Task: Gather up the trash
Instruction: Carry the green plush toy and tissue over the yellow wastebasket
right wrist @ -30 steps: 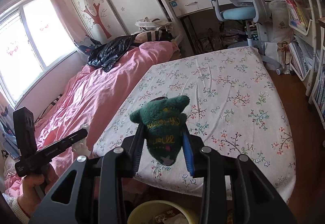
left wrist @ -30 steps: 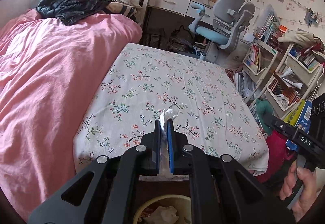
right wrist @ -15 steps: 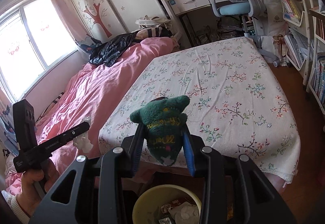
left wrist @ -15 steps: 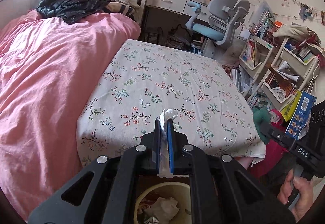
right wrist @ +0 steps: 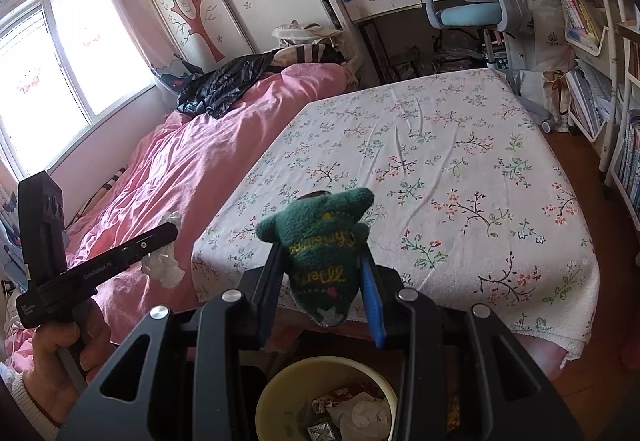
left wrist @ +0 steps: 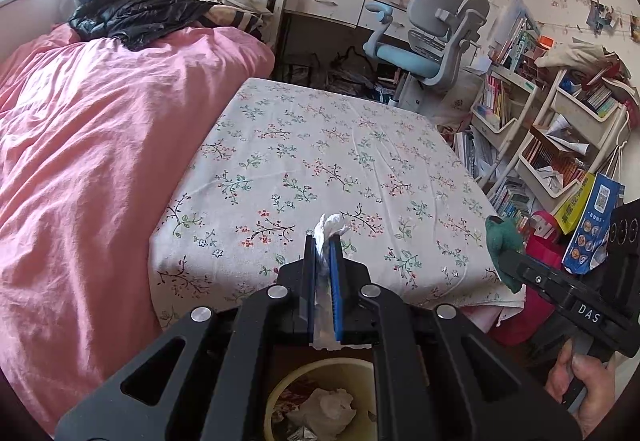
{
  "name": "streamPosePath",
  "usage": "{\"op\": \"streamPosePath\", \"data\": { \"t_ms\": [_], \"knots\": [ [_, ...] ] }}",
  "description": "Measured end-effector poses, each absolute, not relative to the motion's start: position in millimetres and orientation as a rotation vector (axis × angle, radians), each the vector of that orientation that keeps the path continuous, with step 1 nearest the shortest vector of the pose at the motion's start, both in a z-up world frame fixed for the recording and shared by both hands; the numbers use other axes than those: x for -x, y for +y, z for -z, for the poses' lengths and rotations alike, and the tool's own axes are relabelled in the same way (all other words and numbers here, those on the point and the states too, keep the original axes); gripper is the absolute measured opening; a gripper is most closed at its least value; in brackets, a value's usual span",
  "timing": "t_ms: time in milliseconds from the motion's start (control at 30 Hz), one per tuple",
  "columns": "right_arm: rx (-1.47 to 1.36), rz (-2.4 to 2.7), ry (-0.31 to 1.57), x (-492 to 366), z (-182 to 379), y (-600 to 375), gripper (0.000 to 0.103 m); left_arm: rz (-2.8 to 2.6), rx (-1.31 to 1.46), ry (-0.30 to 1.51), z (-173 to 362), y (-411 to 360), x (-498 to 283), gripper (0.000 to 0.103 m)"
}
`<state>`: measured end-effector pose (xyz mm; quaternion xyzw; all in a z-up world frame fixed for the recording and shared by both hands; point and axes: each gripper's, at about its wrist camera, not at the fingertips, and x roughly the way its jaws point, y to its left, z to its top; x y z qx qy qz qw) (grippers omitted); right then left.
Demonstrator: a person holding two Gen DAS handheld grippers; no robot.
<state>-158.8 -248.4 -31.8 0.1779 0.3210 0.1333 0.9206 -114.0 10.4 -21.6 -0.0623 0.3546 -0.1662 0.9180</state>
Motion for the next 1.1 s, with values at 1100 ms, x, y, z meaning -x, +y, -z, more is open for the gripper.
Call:
{"op": "streamPosePath", "data": {
  "t_ms": [1100],
  "knots": [
    [-0.377, -0.34, 0.726, 223, 53, -212, 0.037, 0.358, 0.093, 0.819, 61, 15, 195, 0.007]
  ]
}}
